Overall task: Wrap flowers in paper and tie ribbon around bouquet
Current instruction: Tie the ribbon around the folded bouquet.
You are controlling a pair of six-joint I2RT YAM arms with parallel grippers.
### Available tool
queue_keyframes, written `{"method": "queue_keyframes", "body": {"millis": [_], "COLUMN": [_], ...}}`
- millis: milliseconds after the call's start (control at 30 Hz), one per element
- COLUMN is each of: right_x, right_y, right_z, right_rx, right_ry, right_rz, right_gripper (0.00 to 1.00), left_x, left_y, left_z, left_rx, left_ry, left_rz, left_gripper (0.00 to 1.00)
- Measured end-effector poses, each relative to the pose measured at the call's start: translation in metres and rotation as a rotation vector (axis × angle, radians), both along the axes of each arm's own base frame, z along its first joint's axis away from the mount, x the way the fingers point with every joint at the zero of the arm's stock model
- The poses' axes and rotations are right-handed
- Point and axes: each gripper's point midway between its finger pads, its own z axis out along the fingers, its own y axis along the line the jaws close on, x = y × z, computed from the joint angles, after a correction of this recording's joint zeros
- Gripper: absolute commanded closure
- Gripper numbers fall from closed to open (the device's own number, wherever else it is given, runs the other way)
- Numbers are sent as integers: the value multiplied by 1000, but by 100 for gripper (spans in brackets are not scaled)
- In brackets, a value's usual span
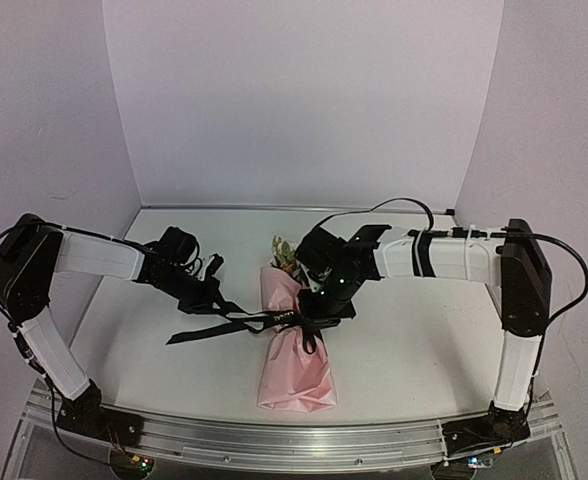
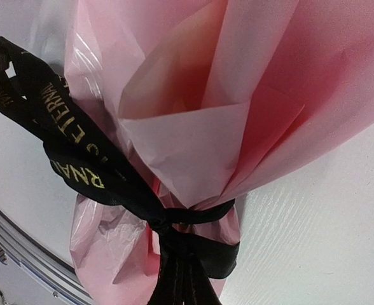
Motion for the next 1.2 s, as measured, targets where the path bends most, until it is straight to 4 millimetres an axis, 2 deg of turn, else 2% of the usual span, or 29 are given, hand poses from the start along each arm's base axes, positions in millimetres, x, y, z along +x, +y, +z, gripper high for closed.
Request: {"method": "queue_keyframes", "body": {"millis": [267,767,1067,1200], "right_x": [2,8,2,0], "right_y": [-9,-34,-63,-84], "right_z": [1,19,17,16], "right_rx": [-45,-83,-147,-185], "right_ry": [-26,-141,-177,-189], "right_rz": [18,0,-8,-30], "right_gripper": [100,100,100,100], "left_x": [2,-1,-1,0], "left_y": [2,4,12,16], "left_z": [-1,-6,-11,-13], "left_rx": [13,10,16,18], "left_ry": [-2,18,32,38], "left_rz": [15,32,51,63], "left_gripper": [100,100,100,100]}}
